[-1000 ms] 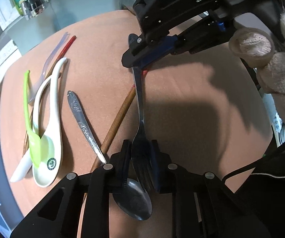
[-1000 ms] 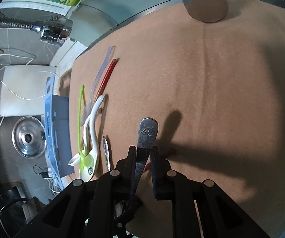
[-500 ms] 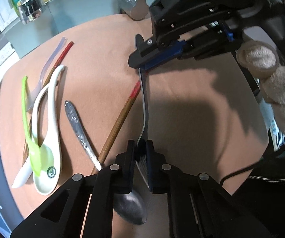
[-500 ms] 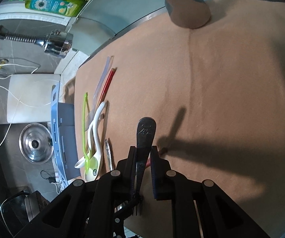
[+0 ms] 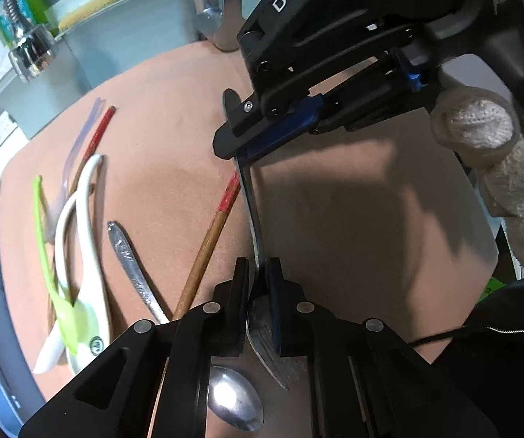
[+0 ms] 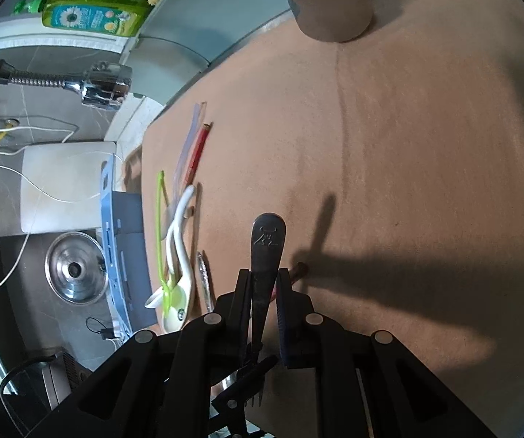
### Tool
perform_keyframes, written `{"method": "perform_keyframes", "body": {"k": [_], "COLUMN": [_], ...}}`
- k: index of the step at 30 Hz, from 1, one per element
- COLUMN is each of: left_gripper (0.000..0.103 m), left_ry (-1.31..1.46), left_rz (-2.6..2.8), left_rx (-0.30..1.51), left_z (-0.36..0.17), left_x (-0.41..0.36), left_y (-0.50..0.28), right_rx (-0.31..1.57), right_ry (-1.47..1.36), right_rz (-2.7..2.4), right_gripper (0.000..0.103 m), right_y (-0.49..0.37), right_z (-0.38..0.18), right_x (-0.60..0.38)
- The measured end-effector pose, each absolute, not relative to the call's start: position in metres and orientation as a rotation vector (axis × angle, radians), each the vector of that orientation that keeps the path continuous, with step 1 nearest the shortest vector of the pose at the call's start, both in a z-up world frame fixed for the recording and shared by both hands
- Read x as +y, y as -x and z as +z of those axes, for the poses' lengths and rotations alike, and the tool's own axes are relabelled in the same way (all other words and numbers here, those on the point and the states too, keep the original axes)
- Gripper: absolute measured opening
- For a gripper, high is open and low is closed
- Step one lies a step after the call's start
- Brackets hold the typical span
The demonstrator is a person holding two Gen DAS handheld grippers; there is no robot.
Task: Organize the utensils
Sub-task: 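Lift the fork with the right gripper and carry it over the blue drainer basket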
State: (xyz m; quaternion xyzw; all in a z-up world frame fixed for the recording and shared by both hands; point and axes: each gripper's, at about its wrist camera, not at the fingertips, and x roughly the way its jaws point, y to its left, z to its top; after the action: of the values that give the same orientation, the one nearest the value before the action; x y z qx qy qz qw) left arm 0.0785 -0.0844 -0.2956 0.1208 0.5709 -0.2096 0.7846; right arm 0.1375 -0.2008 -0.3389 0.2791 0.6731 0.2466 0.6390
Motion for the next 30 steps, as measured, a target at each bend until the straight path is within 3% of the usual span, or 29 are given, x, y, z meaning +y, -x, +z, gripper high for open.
{"method": "perform_keyframes", "body": {"k": [16,30], "left_gripper": [0.008,0.008], "left_ry": [-0.244,-0.173], "left_rz": [-0.386,-0.236], "left_rx": [1.081,1.029], "left_z": [-0.211,-0.191], "left_x": [0.002,0.111], "left_y": [-0.067,-0.034], "right_rx": [1.399,1.377], "right_ry": [-0.661,-0.576], "right_rz": [0.678,0.806], "right_gripper": [0.012,0.012], "right_y": [-0.142,-0.133], "right_z": [-0.263,-0.231], "right_x": [-0.139,0.0]}}
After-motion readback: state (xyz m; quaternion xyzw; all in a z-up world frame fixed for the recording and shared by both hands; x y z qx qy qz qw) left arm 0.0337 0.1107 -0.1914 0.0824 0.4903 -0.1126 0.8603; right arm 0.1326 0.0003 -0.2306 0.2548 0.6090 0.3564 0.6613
